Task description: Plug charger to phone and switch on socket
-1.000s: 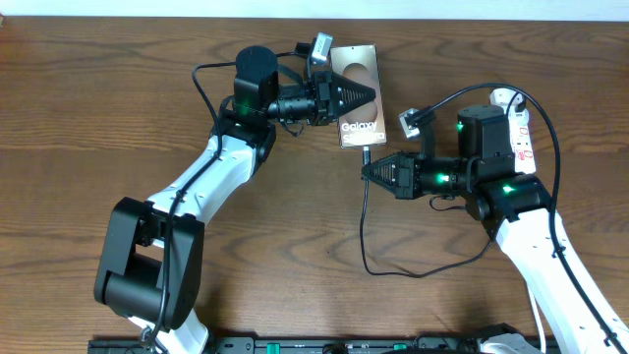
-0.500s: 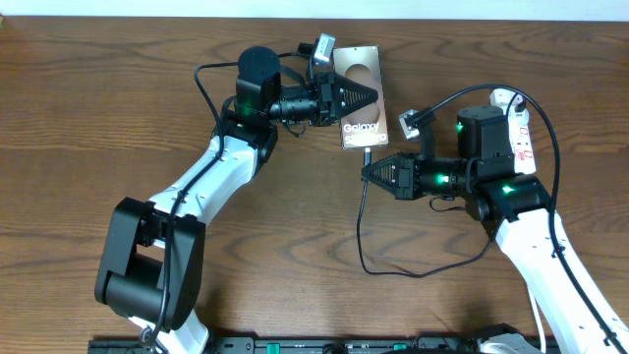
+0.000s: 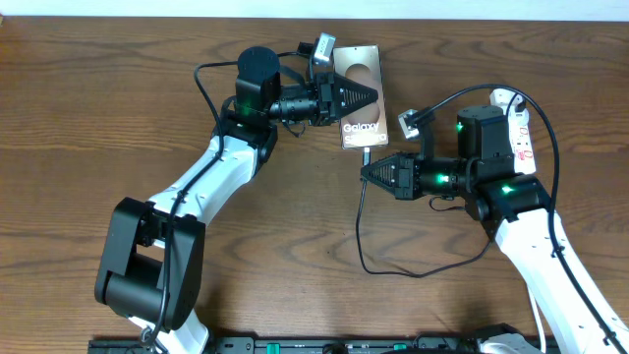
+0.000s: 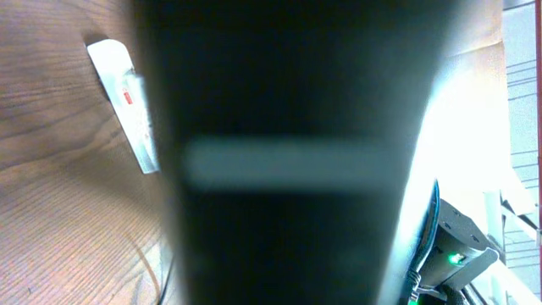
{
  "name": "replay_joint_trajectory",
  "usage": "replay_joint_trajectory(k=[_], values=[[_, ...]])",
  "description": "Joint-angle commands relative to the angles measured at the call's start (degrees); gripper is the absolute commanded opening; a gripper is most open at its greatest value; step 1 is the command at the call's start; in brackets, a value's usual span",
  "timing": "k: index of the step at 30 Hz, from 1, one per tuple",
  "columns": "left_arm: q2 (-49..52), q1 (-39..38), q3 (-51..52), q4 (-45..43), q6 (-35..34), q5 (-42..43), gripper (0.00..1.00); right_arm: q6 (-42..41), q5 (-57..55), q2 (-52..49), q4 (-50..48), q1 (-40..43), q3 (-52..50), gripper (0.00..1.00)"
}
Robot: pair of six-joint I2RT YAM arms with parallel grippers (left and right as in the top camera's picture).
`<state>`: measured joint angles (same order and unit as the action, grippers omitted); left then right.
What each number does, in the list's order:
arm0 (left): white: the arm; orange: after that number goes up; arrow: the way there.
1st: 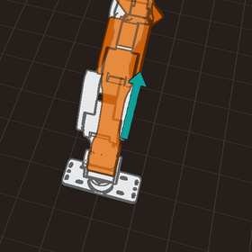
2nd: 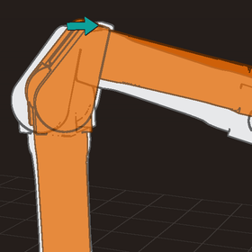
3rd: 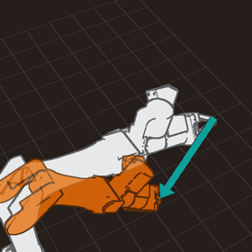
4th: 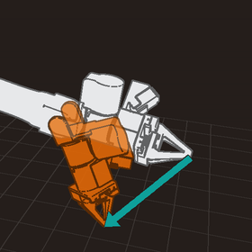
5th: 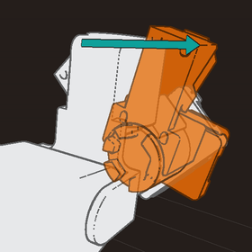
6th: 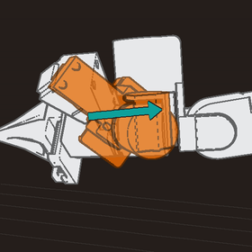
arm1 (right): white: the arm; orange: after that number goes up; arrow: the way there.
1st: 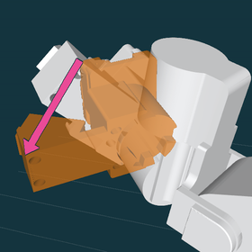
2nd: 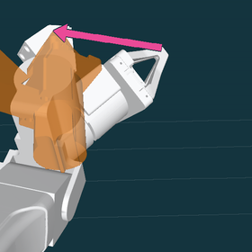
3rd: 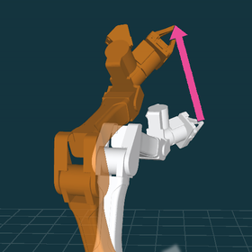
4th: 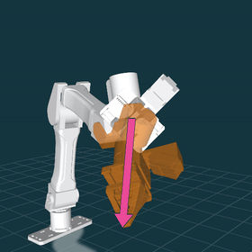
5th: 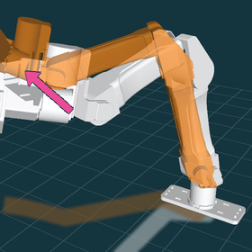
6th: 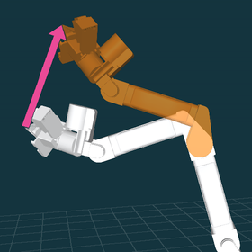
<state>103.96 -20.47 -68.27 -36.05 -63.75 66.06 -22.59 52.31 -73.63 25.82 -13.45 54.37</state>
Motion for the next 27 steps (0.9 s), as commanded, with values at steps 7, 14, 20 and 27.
replay_joint_trajectory(k=[7, 14, 20, 27], values=[[-1.84, -0.94, -1.97, -3.56, 2.67, 7.8, 0.07, -1.03, 1.49, 0.13, -2.21, 0.28, 0.22, 0.01], [-1.84, -0.94, -1.97, -3.74, 2.8, 8.57, 0.07, -1.84, 1.86, 0.13, -3.61, 0.28, 0.22, 0.01], [-1.84, -0.94, -1.97, -3.72, 5.03, 10.1, 0.07, -1.51, 2.8, 0.13, -3.54, 0.28, 0.22, 0.01], [-1.84, -0.94, -1.97, -3.74, 5.73, 10.93, 0.07, -0.44, 3.5, 0.13, -3.19, 0.28, 0.22, 0.01]])
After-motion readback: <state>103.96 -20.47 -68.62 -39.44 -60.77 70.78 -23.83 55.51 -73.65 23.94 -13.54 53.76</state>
